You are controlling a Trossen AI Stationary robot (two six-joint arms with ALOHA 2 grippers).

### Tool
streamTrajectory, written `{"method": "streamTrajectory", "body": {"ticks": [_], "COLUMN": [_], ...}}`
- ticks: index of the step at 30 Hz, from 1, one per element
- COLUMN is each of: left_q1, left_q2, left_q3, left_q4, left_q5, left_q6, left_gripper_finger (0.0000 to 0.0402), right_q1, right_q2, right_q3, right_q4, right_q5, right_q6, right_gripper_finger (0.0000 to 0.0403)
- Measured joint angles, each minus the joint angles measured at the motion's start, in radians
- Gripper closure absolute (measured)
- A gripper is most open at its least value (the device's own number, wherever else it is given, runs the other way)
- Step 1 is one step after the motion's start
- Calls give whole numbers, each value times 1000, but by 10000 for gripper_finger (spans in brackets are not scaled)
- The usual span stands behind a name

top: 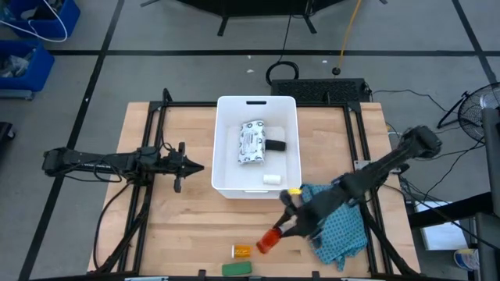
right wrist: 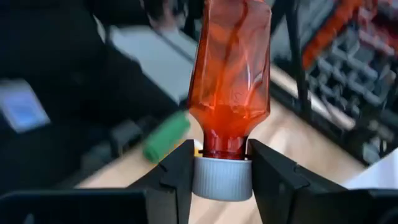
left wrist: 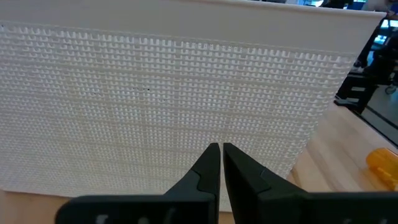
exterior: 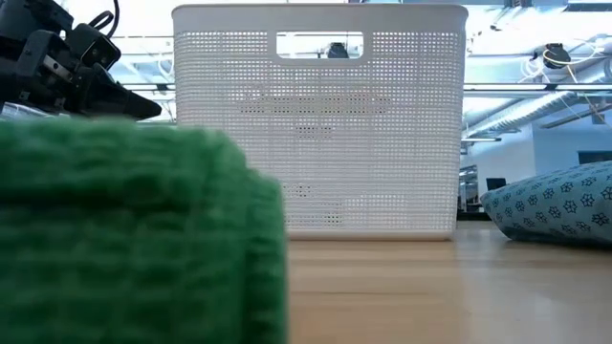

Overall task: Pick & place medical supplies in basket/bin
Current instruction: Put the red pill bottle into the white bin

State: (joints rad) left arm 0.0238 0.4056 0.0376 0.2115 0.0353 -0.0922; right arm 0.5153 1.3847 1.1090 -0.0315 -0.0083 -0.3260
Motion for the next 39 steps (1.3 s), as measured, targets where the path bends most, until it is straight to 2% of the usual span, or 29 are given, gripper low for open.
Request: {"method": "streamTrajectory", "body": {"ticks": [4,9,14,24,32,39], "left_q1": [0,0,0,0,0,0], "left_q2": [0,0,0,0,0,0], "left_q3": [0,0,0,0,0,0], "left_q4": [0,0,-4,-6,-5,-5], "left_q5": [0,0,0,-1,-10,-10], "left_q6": [0,3,4,0,8,19], "left_gripper_finger": [378,378,378,378,378,378], "right_q1": [-63,-97,-137,-201,-292,-360], "right_q2": [-138,-317,-526,-889,-1024,-1034], "right_q3": [-34,-113,-286,-692,-927,-964], "right_q4": [5,5,74,266,445,491], "right_q5": [-91,-89,52,188,196,164], "right_q6": [12,-1,45,175,239,301], "right_gripper_finger": [284,289,284,288,289,286]}}
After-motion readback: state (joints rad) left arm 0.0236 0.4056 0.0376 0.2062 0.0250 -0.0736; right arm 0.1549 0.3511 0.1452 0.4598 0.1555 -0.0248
